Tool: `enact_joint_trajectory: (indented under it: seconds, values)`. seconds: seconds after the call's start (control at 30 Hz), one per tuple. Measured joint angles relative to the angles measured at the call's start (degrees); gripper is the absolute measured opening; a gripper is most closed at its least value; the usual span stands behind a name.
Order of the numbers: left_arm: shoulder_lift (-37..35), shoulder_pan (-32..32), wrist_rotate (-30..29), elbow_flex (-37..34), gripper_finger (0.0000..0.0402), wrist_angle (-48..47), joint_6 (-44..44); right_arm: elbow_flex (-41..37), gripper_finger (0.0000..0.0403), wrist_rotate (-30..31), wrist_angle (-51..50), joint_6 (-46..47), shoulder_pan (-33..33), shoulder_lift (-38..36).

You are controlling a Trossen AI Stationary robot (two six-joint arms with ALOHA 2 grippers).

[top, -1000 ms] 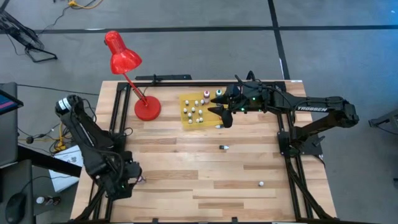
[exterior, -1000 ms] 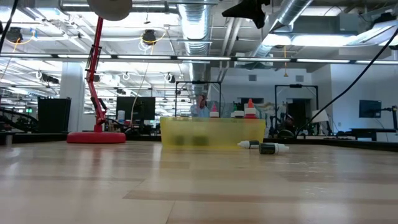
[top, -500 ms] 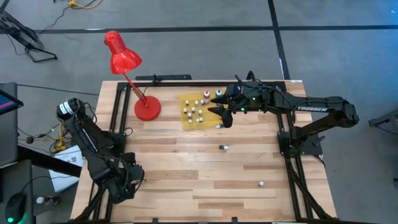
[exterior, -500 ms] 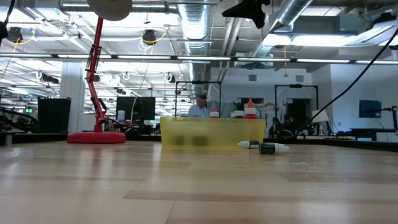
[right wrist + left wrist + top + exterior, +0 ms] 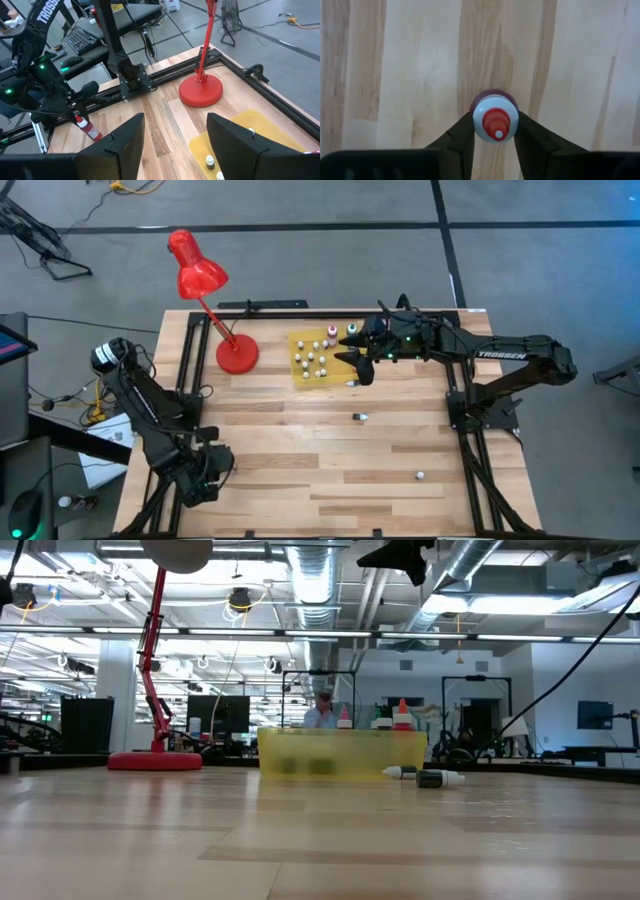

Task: Pick & Place food coloring
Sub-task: Put the large red food coloring bottle into the yellow bin

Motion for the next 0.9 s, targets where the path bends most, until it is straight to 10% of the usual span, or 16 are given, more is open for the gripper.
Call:
enact_joint_trajectory:
  seconds: [0.4,0.9]
  values:
    - [0.01,9.39,-7.18,5.35,0.0098,1.05,15.28,0.00,0.0205,0.00,0.00,0.00,0.00,0.00]
    - [-0.01,39.13,-7.59,9.75,0.0098,19.68,52.50,0.00,0.0205,0.01,0.01,0.01,-0.01,0.01]
